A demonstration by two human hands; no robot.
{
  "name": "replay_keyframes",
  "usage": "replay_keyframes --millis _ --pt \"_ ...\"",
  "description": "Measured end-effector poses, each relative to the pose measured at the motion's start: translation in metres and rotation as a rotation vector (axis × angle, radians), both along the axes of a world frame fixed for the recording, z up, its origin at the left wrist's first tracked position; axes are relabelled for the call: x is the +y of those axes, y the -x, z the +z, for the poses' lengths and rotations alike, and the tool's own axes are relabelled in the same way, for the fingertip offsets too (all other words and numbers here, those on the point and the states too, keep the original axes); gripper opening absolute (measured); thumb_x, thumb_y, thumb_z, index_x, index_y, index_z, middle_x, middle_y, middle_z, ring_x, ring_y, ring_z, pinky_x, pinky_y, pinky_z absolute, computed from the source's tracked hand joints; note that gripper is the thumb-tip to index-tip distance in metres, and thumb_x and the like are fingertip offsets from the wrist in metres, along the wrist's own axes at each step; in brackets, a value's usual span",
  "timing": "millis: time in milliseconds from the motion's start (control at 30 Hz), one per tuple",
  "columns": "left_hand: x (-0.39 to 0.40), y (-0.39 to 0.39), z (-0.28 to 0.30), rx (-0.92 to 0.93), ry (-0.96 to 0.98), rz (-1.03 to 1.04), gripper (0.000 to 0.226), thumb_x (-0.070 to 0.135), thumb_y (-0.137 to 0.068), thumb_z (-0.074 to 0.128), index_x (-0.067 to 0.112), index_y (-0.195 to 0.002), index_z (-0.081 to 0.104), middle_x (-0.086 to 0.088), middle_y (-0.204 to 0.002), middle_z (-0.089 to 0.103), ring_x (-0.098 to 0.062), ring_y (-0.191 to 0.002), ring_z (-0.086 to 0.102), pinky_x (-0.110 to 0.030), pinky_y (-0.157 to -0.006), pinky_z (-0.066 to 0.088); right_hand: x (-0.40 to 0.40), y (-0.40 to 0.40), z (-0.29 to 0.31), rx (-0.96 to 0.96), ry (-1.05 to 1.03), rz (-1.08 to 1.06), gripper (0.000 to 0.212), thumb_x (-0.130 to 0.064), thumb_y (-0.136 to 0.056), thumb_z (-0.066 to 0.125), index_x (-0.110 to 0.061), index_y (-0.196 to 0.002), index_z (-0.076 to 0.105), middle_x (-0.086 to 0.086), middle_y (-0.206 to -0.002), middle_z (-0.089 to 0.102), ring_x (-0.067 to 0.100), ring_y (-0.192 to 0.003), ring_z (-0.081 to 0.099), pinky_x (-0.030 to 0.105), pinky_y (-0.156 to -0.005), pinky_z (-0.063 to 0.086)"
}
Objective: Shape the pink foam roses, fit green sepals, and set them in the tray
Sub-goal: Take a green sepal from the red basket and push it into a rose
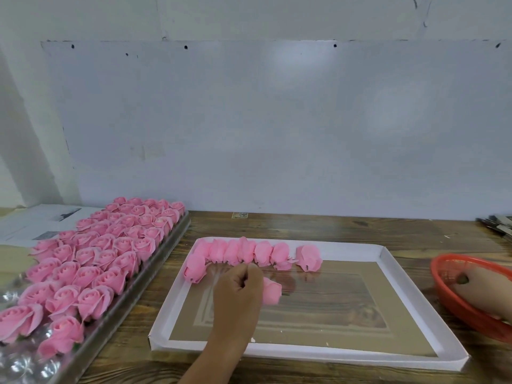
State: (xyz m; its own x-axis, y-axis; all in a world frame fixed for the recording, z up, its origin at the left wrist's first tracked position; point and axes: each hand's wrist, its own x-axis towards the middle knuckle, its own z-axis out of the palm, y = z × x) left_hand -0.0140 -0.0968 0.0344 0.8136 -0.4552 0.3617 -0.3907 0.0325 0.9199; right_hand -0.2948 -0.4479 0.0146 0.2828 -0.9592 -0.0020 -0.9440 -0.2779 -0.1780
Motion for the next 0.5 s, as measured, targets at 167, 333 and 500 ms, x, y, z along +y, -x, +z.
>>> replay_keyframes --millis 167,333,500 --pt "0.001 0.001 0.002 0.012 0.008 -0.007 0.056 0.009 -0.096 0.051 0.026 -0.044 0.037 0.011 -0.047 0.03 -0.005 -0.049 0.032 -0.015 -0.047 0.029 -0.022 0.013 -0.008 -0.032 0.139 -0.058 0.035 -0.028 -0.083 0.075 -0.028 -0.054 0.054 -0.006 -0.051 0.054 0.024 -0.061 0.059 0.032 -0.06 0.041" --pt "0.001 0.002 0.002 0.004 0.005 -0.027 0.06 0.007 -0.096 0.051 0.028 -0.041 0.039 0.012 -0.045 0.031 -0.005 -0.047 0.033 -0.013 -0.046 0.03 -0.012 0.015 -0.005 0.042 -0.002 -0.002 0.018 -0.027 -0.069 0.079 -0.019 -0.08 0.067 0.002 -0.077 0.069 0.021 -0.074 0.064 0.035 -0.074 0.053" --pt "0.001 0.003 0.003 0.025 0.015 -0.014 0.059 0.008 -0.096 0.051 0.028 -0.042 0.038 0.012 -0.045 0.03 -0.004 -0.046 0.032 -0.012 -0.045 0.029 0.003 0.008 0.003 0.068 -0.096 0.084 0.017 -0.021 -0.085 0.066 -0.017 -0.101 0.07 0.006 -0.098 0.072 0.022 -0.091 0.066 0.037 -0.089 0.052"
